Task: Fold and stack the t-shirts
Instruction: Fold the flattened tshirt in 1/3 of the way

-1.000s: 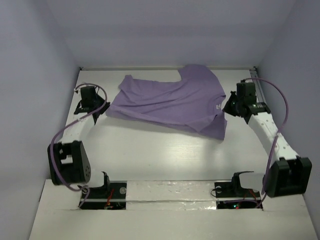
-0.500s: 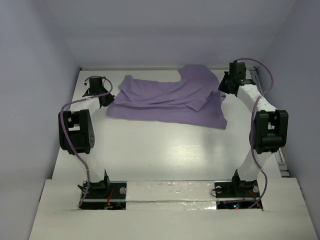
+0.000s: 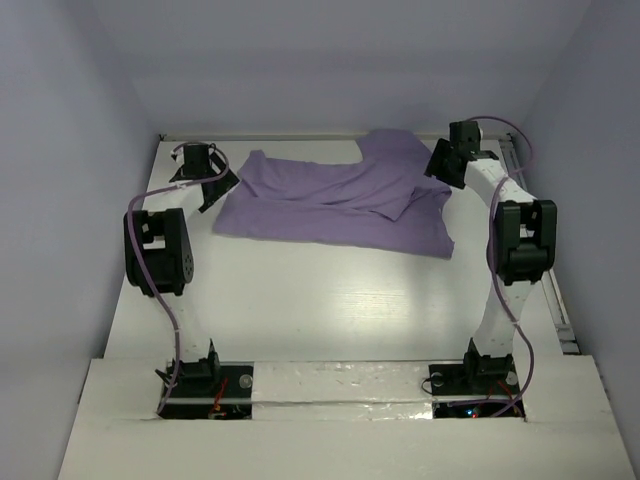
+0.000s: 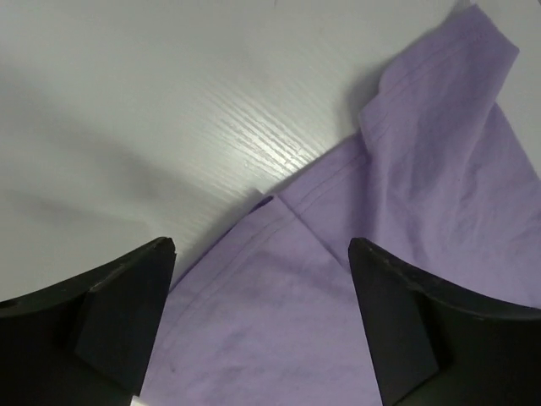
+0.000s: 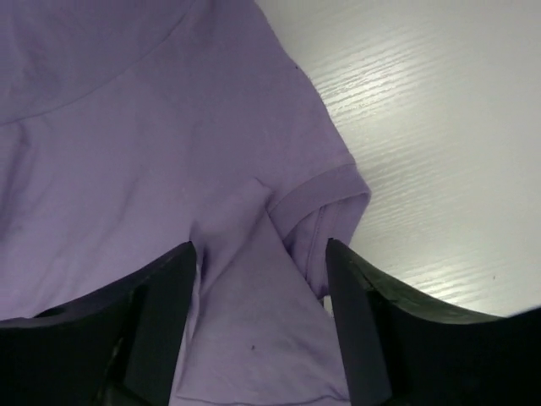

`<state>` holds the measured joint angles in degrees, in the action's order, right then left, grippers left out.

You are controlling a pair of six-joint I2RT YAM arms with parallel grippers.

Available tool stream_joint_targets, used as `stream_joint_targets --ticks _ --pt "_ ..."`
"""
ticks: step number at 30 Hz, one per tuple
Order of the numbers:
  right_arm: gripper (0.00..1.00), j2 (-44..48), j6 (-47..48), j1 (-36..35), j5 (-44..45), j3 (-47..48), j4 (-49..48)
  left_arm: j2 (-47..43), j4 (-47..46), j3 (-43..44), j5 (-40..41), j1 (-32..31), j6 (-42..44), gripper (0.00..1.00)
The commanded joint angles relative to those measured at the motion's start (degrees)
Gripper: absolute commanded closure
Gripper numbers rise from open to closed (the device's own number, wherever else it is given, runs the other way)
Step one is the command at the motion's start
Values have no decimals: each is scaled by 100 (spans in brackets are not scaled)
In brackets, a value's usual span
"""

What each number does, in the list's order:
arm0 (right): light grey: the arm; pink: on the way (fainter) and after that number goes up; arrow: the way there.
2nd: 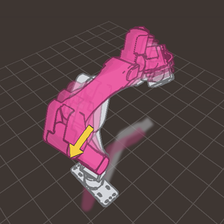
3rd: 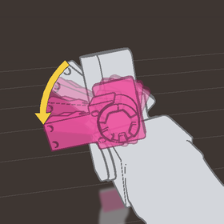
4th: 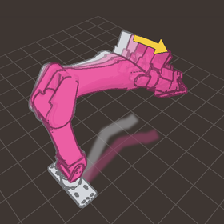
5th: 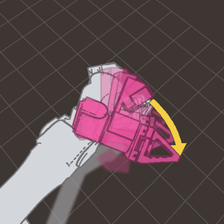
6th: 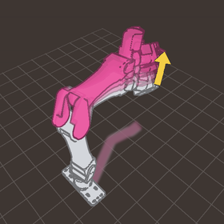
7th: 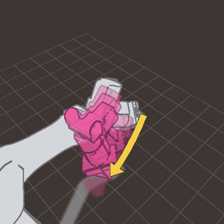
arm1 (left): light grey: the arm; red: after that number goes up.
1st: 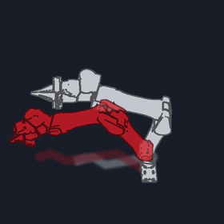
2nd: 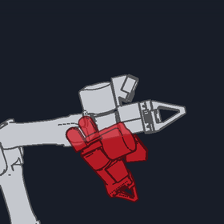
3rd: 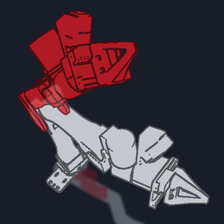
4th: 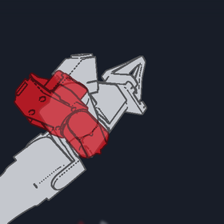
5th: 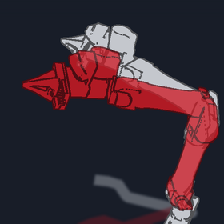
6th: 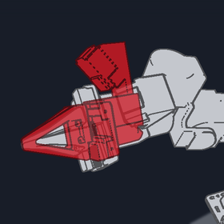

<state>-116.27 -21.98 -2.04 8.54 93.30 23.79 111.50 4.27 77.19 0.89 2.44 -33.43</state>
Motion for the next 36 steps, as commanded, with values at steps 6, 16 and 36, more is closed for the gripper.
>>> stream_joint_targets --ticks 6,16,36 --pt "100 2175 -464 46 -605 -1433 -172 -2050 30 -1616 229 55 -21 46" --pt "56 4848 -1677 159 -951 -5038 -525 -2423 -392 -3184 -352 424 -515 44" --pt "69 3269 -2443 1092 -1724 -5673 -1939 -1500 -1157 -2973 -616 477 -700 85"
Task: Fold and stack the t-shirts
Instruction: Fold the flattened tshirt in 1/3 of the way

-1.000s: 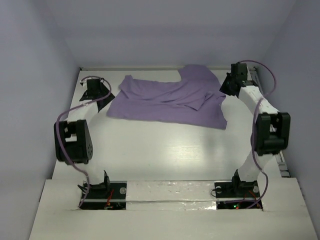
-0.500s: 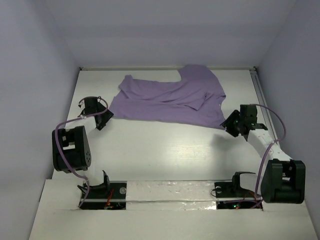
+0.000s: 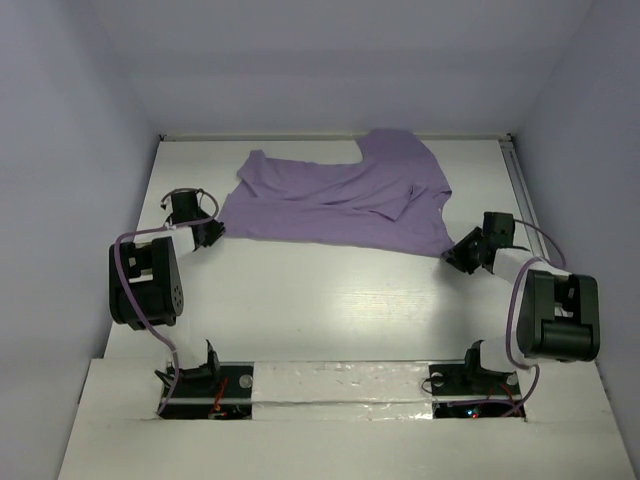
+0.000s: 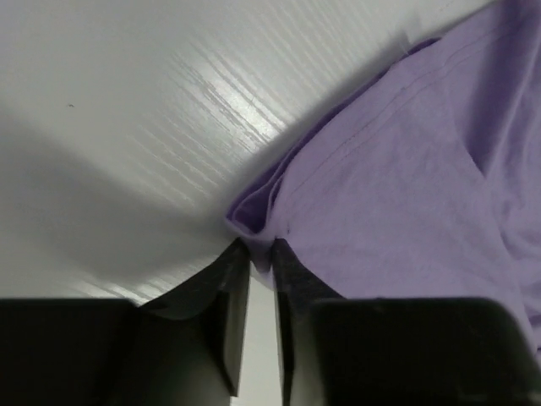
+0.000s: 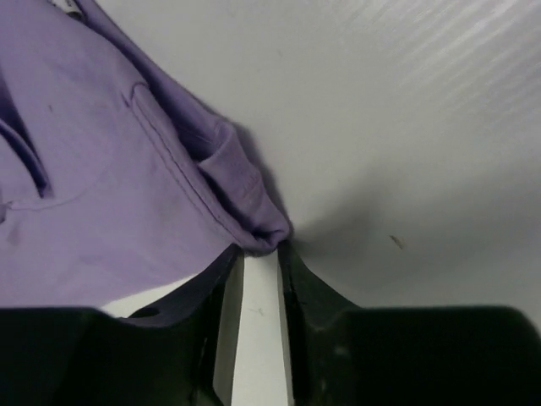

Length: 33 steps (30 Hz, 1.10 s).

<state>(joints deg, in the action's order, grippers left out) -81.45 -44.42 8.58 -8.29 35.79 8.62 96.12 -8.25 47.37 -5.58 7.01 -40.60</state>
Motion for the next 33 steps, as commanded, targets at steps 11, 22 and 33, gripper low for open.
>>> stream_joint_targets --ticks 11,22,33 --pt "100 102 -102 83 135 -72 -178 -663 481 -474 409 20 43 100" --pt "99 2132 153 724 -463 -302 2534 -4046 2792 -1951 1006 20 -730 99" --pt "51 2353 329 882 -207 138 4025 -4145 3980 -1363 1067 -33 -809 1"
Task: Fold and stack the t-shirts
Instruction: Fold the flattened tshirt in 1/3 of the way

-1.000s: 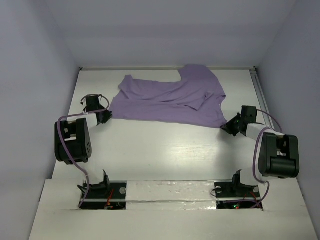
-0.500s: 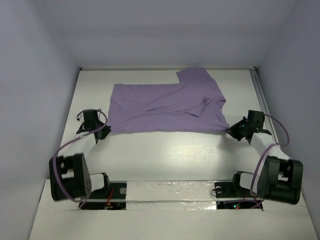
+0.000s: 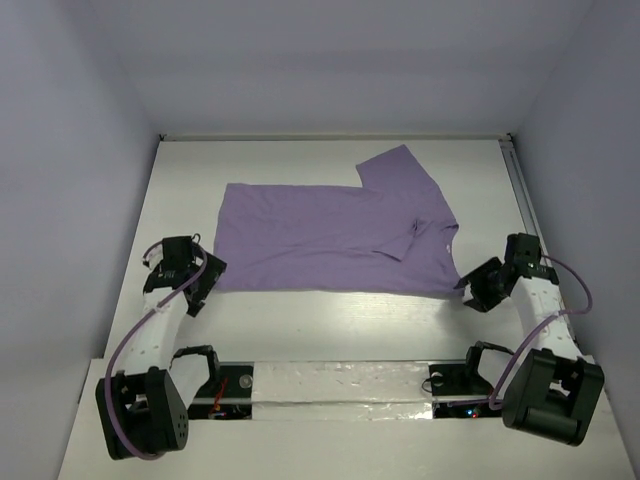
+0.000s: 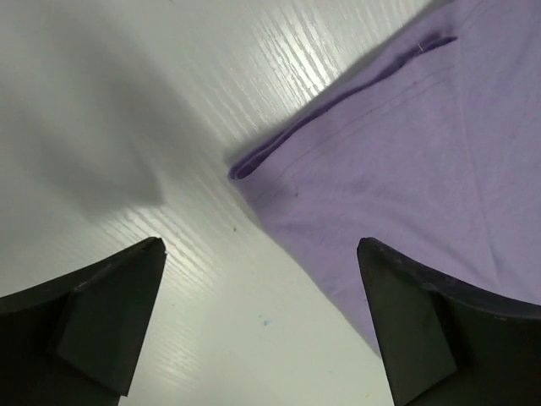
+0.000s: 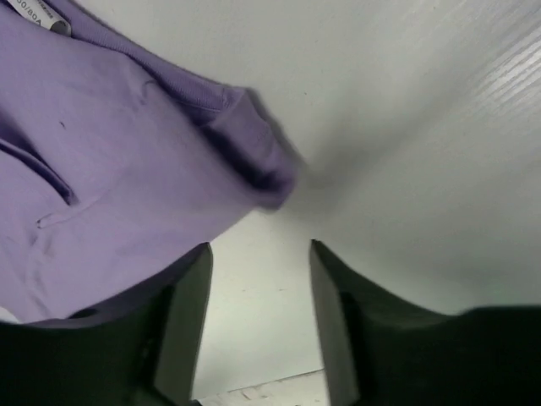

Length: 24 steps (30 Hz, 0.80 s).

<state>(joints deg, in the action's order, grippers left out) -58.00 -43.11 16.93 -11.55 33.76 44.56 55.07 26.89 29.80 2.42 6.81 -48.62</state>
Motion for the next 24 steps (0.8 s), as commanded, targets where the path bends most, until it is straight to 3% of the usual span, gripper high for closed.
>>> stream_joint_targets --ticks 1,3,6,8,10,11,12,13,15,16,17,20,21,24 --pt "40 8 198 47 118 368 431 -49 544 456 407 -13 10 1" --pt "22 -36 381 47 57 630 396 -58 615 649 655 -13 19 1" --pt "21 -211 741 -13 364 1306 651 30 528 1061 944 -231 194 1" --pt "21 -352 857 -241 67 1773 345 109 187 1368 972 -390 474 1" --pt "48 -484 884 -348 -712 1793 -494 267 -191 1528 788 -827 625 8" --pt "70 -502 788 -583 -917 1705 -892 346 -454 1633 665 -1013 704 12" --pt "98 -546 552 -751 -1032 1600 -1261 538 -953 1686 612 -1241 801 33" --pt "100 -616 463 -926 -1077 1521 -1848 644 -1149 1748 602 -1478 819 45" --pt "100 -958 296 -1279 -1322 1353 -2405 1118 -1677 2011 419 -2077 880 68" --pt "100 -1037 182 -1384 -1341 1248 -2982 1303 -1801 2177 209 -2209 881 97" --pt "100 -1151 120 -1472 -1271 1047 -3284 1505 -1993 2231 94 -2428 889 100" --pt "51 -1520 128 -1614 -1121 1001 -3759 2103 -2328 2258 -65 -2763 1047 100" --pt "44 -1887 180 -1701 -1147 1114 -3735 2270 -2529 2215 -92 -2947 1091 100" --pt "45 -2215 259 -2000 -1008 1265 -3664 2403 -2698 2030 -83 -3150 1197 100"
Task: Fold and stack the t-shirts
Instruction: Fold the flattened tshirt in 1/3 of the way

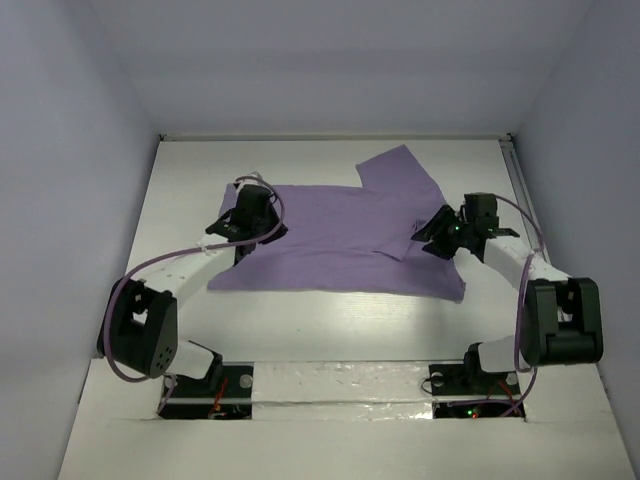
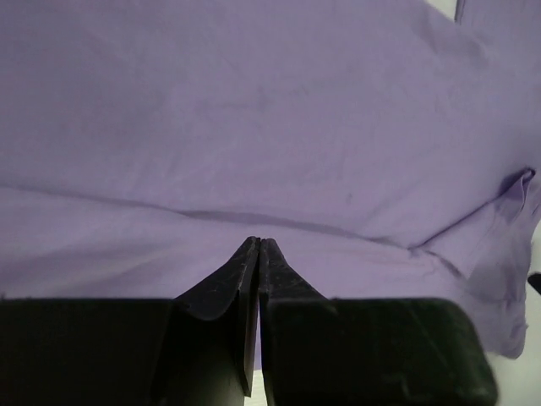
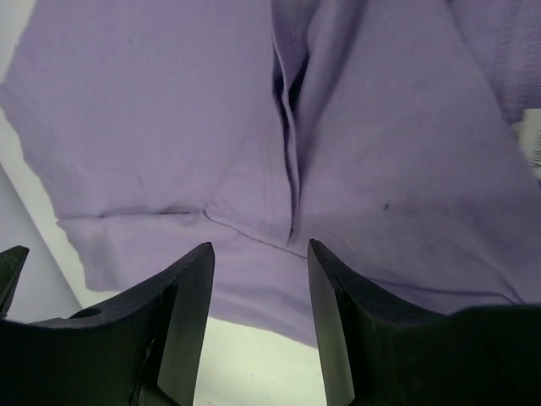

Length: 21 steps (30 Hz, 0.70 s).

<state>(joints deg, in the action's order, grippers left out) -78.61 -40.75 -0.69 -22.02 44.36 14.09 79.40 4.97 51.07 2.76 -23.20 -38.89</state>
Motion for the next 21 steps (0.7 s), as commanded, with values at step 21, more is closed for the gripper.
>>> stream_joint_targets --ticks 21 --pt "65 -1174 -126 -731 409 11 -670 -522 -577 -1152 -66 -255 321 96"
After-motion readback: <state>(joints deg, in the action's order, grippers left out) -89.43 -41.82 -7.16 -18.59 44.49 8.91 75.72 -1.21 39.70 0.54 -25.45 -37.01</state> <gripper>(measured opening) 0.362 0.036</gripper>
